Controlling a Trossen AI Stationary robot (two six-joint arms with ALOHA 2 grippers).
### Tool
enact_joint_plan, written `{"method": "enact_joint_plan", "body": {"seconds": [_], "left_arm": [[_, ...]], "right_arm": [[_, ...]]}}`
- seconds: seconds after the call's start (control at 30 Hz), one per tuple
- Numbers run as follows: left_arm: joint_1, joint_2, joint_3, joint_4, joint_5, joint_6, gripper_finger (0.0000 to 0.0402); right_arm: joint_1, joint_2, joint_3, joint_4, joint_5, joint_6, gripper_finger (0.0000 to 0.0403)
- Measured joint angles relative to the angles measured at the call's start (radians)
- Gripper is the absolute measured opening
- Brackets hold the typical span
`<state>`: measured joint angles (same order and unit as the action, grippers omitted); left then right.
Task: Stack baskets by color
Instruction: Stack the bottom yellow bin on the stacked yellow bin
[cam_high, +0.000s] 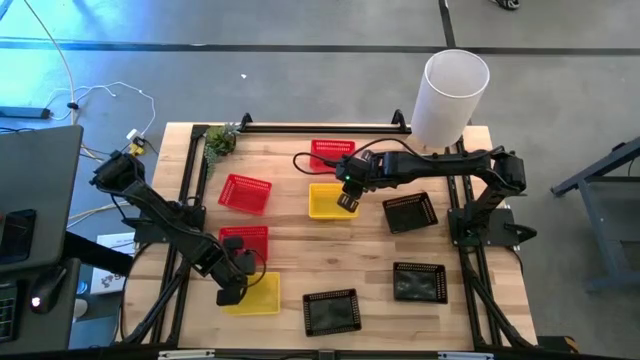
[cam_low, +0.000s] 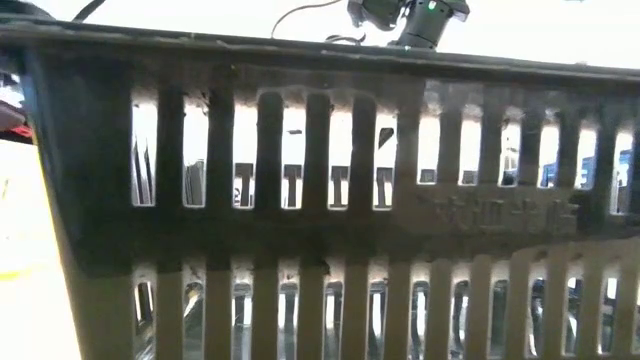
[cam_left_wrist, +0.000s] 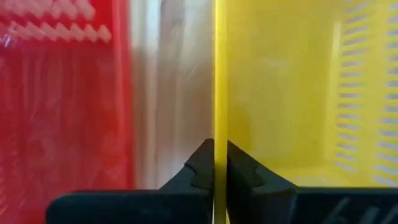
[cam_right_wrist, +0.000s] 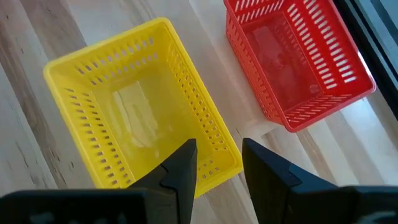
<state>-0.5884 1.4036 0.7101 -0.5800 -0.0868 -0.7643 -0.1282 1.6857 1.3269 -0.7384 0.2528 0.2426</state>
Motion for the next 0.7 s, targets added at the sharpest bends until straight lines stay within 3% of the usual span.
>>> {"method": "enact_joint_plan", "body": {"seconds": [0.37,0.7], "left_arm": [[0.103,-0.091,0.000,0.113,-0.007,0.128,0.0001],[0.290,-0.190,0.001,0.231,-0.007,0.308,0.0000]], "right_arm": [[0.033,-0.091,0.000,-0.019,0.081,-0.033,0.0114],[0.041,-0.141,0.000,-0.022,0.077,-0.025,0.0114]]}}
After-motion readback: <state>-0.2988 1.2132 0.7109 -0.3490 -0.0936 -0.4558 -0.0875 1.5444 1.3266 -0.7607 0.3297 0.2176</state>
